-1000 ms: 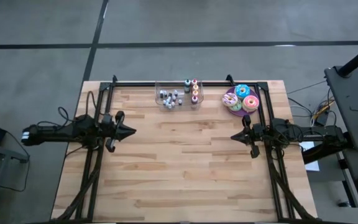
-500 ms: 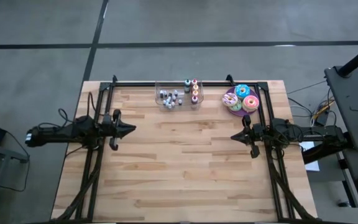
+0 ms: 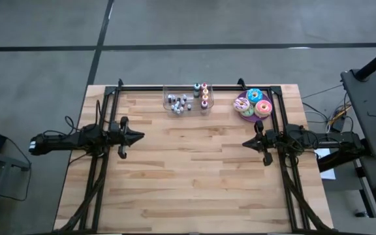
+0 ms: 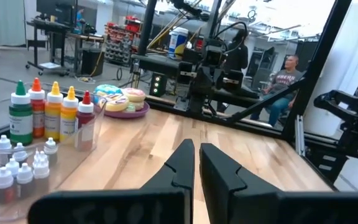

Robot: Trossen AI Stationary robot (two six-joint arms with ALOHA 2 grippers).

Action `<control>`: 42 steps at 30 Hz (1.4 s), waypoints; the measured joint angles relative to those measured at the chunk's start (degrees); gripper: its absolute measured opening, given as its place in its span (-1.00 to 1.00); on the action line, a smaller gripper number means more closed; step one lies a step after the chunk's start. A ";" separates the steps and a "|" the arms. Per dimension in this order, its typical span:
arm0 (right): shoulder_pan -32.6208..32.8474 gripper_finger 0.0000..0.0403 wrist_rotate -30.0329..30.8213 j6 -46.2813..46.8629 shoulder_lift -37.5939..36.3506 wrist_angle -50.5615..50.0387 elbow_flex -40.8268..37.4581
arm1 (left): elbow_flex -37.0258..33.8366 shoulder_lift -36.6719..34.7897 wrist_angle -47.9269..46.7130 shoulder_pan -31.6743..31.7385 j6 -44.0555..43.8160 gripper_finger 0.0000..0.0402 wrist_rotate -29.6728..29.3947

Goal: Pick & Place food coloring
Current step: Return to Home Position

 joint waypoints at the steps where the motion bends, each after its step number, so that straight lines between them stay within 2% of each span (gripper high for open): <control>1: 0.00 -0.96 0.00 0.01 -0.01 0.00 0.00 | 0.00 0.00 -0.03 0.00 0.43 -1.00 -0.01; 16: 0.00 -0.96 0.00 0.01 0.01 0.02 0.00 | -0.09 -0.02 -1.19 -0.15 2.38 -1.00 2.01; 42: -0.02 -0.96 0.00 0.01 0.01 0.00 0.00 | -0.17 -0.02 0.88 -0.15 1.97 -1.00 1.96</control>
